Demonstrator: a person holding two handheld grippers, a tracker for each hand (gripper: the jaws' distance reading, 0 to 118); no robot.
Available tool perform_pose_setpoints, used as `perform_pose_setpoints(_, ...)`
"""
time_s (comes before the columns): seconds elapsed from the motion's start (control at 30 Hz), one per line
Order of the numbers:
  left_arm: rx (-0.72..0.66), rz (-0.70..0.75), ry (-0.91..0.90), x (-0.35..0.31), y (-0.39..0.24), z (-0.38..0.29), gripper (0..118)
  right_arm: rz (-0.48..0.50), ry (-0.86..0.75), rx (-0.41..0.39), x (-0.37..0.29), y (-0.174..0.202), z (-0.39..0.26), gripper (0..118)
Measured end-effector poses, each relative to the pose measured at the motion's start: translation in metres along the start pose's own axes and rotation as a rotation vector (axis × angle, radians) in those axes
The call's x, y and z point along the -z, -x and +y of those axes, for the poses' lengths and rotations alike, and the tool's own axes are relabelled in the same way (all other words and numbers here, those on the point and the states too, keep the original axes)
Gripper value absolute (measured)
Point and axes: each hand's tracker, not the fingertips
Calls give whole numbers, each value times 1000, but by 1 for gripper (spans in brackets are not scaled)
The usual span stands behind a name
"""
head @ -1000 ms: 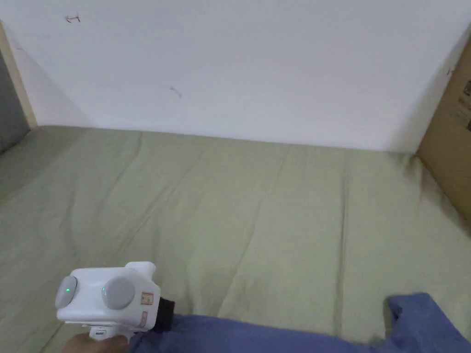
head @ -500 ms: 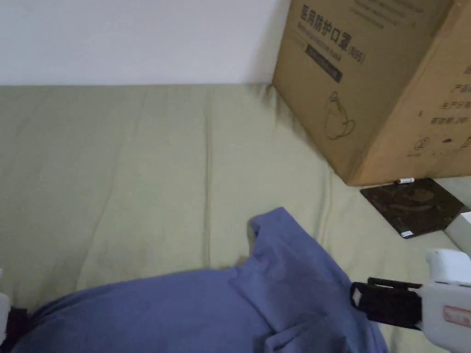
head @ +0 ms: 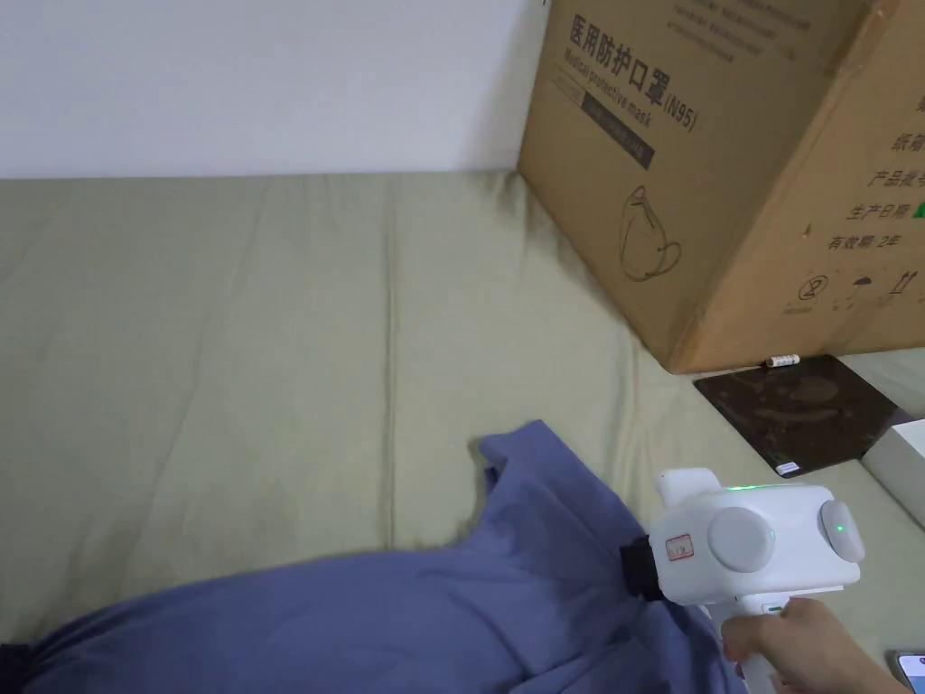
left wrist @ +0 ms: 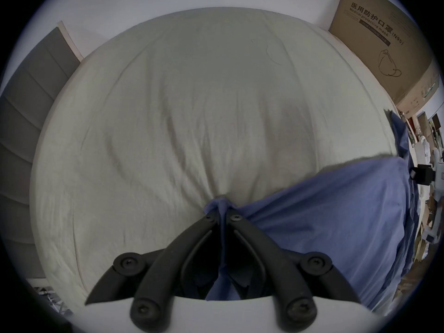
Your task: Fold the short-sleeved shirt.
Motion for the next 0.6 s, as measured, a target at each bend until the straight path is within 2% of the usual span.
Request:
perform_pose_setpoints(0.03, 1, 10, -5, -3, -2, -1, 5, 51, 21, -44, -3, 5, 2, 3)
perform_pose_setpoints(0.07, 13, 14, -5, -10, -9, -2, 4, 73, 27, -50, -9, 8, 1, 3)
perform_pose_setpoints(0.13, 33, -6, 0, -24, -7, 1, 4, 66, 40, -59, -24, 12, 2, 3)
perform_pose_setpoints(0.2, -11, -108, 6, -45, 3, 5, 4, 52, -44, -76, -50, 11, 2, 3)
perform_pose_setpoints(0.23, -59, -123, -34, -62, 9, 7, 4, 54, -96, -62, -67, 7, 4, 3)
perform_pose_setpoints(0.37, -103, -161, -193, -129, 34, 31, 4, 117, -224, 21, -131, -12, 17, 3)
perform_pose_setpoints(0.47, -141, -192, -282, -185, 43, 61, 4, 107, -293, 2, -179, -9, 37, 3)
perform_pose_setpoints(0.6, -95, -117, -407, -244, 52, 111, 4, 24, -435, -28, -234, -3, 80, 3)
